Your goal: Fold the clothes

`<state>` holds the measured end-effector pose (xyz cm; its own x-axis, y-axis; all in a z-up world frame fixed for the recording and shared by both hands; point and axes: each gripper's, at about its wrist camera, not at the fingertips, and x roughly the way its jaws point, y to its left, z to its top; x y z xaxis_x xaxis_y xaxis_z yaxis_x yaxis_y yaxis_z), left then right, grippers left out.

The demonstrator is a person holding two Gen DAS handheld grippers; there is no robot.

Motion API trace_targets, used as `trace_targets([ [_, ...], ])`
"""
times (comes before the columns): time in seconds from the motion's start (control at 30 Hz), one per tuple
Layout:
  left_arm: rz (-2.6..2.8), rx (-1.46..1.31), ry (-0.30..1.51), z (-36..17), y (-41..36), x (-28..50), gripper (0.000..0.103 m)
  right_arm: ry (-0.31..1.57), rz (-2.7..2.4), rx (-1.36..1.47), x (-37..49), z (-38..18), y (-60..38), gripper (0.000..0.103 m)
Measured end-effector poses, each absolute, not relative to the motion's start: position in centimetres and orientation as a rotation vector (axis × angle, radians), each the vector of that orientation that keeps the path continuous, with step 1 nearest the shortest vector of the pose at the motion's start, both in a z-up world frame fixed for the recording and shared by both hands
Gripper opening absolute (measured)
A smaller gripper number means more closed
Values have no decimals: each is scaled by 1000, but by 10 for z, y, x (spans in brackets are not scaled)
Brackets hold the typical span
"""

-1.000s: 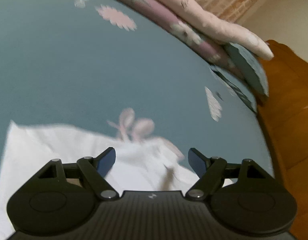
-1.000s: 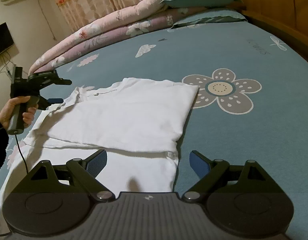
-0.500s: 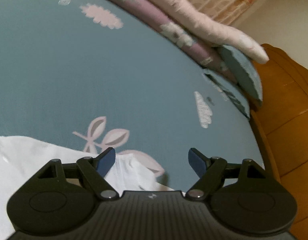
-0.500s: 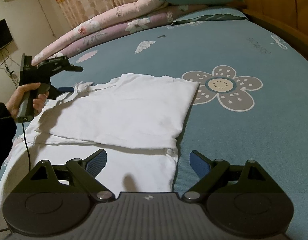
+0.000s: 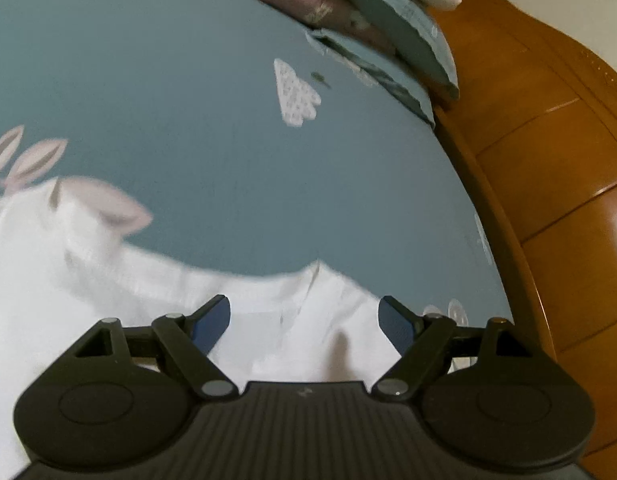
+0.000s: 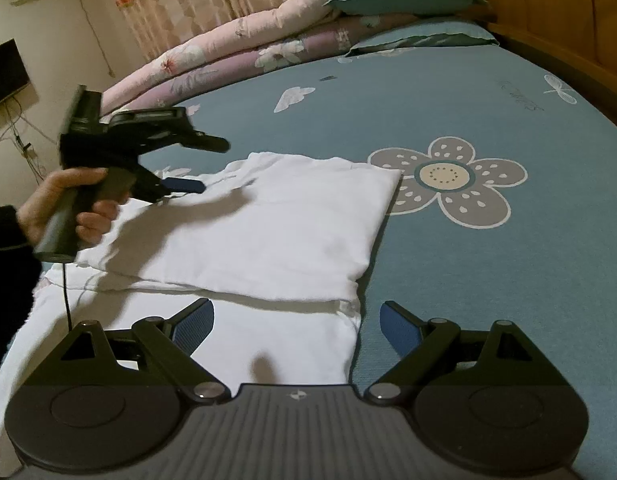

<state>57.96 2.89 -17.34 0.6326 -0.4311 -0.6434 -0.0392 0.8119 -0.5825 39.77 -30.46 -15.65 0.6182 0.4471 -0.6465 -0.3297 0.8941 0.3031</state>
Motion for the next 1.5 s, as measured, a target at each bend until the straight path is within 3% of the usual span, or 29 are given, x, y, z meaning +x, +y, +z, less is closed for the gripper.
trace_targets([
  [0.3,-383,-511,862,-146,-17,578,81,789,453,155,397,-156,-303,93],
  [0.77,-354,-435,930,-164,-54,593,81,799,455,167,397,-159,-306,94],
  [1.2,-320,-313,880,-79,-47,545,81,759,484,184,390,-144,-304,95],
  [1.5,-311,-231,850,-13,-15,447,81,740,526,195,376,-130,-296,97],
])
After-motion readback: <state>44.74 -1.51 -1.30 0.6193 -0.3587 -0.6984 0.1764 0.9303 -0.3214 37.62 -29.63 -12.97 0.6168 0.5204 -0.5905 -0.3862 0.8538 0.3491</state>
